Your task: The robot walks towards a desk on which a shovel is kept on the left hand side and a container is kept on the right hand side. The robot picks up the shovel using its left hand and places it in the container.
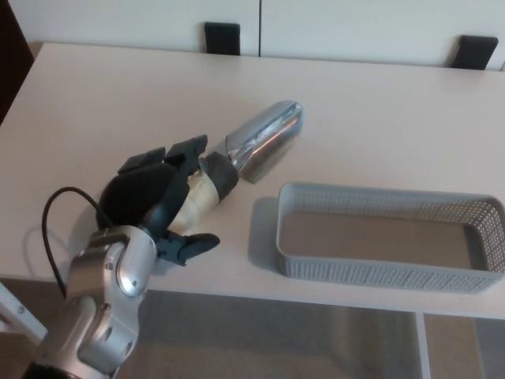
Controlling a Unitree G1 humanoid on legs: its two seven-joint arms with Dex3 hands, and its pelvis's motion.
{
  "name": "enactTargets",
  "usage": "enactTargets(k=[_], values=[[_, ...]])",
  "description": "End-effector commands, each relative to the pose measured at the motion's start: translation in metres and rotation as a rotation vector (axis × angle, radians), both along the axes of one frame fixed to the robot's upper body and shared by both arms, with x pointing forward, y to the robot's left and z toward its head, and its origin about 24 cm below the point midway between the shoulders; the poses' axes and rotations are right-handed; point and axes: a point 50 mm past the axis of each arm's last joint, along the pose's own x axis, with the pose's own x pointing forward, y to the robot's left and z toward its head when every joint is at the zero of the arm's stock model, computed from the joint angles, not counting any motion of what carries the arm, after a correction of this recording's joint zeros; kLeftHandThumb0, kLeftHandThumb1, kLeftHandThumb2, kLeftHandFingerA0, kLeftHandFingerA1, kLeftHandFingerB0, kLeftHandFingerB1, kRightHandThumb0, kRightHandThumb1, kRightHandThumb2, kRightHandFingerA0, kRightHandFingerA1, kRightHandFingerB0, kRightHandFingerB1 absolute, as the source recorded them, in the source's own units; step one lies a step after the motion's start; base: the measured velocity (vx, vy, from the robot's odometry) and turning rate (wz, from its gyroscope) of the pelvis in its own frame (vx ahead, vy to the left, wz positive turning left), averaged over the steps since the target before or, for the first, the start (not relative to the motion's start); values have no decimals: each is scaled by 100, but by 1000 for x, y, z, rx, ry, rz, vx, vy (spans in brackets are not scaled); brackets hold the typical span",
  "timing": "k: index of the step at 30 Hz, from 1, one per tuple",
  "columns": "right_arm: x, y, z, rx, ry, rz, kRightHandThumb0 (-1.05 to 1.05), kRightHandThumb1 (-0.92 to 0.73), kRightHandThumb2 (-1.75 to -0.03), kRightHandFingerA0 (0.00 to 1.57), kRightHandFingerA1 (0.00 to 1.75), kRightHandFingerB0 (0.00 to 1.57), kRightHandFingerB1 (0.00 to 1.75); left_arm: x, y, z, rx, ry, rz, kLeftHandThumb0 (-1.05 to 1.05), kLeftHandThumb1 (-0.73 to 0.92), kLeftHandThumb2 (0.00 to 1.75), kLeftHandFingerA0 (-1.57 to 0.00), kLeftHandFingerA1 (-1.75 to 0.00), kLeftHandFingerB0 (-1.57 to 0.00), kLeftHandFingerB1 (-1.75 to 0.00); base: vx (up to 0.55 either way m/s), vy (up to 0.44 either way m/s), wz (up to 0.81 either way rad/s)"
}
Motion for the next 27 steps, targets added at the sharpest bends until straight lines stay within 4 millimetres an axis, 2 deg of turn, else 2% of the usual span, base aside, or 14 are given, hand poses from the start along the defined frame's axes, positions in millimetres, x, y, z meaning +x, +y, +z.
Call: enactTargets(k=[1, 2, 3, 4, 5, 11, 12, 13, 14, 15, 16, 21, 23, 27], values=[[2, -3, 3, -9, 10, 13, -20, -55, -55, 56, 54, 45, 44, 3, 7, -4, -1, 7, 68, -55, 46, 55, -8, -26, -8, -23, 0, 0, 0], [3, -3, 3, -10, 7, 15, -20, -55, -55, 57, 53, 45, 44, 4, 8, -5, 0, 17, 74, -55, 47, 55, -8, -26, -7, -23, 0, 0, 0], [3, -3, 4, -12, 5, 18, -20, -55, -56, 57, 54, 45, 44, 5, 9, -6, 8, 28, 90, -61, 40, 71, -6, -31, -8, -21, 0, 0, 0], [4, -4, 4, -18, 1, 23, -21, -55, -56, 58, 54, 45, 44, 7, 11, -8, 26, 43, 115, -59, 46, 56, -9, -26, -9, -22, 0, 0, 0], [5, -4, 4, -19, -1, 23, -21, -55, -55, 58, 54, 46, 44, 8, 12, -9, 26, 48, 125, -62, 41, 71, -6, -31, -8, -22, 0, 0, 0], [10, -3, 6, -17, -7, 28, -22, -55, -55, 59, 55, 46, 45, 13, 20, -13, 19, 74, 158, -68, 41, 69, -8, -36, -13, -21, 0, 0, 0], [11, -3, 6, -16, -11, 27, -21, -55, -55, 59, 54, 46, 45, 13, 21, -14, 17, 81, 164, -59, 38, 72, -6, -39, -7, -27, 0, 0, 0], [13, -3, 6, -16, -13, 28, -22, -55, -55, 59, 54, 45, 44, 14, 23, -14, 14, 90, 167, -62, 43, 68, -11, -37, -5, -28, 0, 0, 0], [14, -2, 7, -16, -13, 32, -22, -55, -56, 58, 54, 45, 44, 15, 25, -15, 21, 95, 166, -30, 31, 87, -1, -47, 0, -47, 0, 0, 0], [16, -1, 7, -14, -17, 32, -22, -55, -55, 59, 55, 45, 45, 16, 26, -16, 21, 97, 162, -30, 31, 87, -1, -47, 0, -47, 0, 0, 0], [16, -1, 7, -13, -18, 30, -22, -55, -55, 59, 55, 46, 45, 16, 27, -17, 15, 103, 158, -60, 44, 68, -21, -40, -8, -30, 0, 0, 0], [19, 0, 7, -6, -24, 26, -22, -54, -55, 58, 55, 46, 46, 17, 28, -21, 0, 147, 147, -62, 44, 74, -28, -44, -7, -30, 0, 0, 0], [20, 0, 7, -21, -31, 40, -23, -54, -55, 59, 56, 46, 46, 17, 24, -22, -18, 160, 149, -63, 45, 74, -25, -43, -7, -31, 0, 0, 0], [23, 0, 9, -22, -36, 48, -24, -55, -55, 57, 55, 45, 45, 21, 20, -22, -32, 169, 140, -64, 46, 74, -30, -44, -8, -29, 0, 0, 0]])
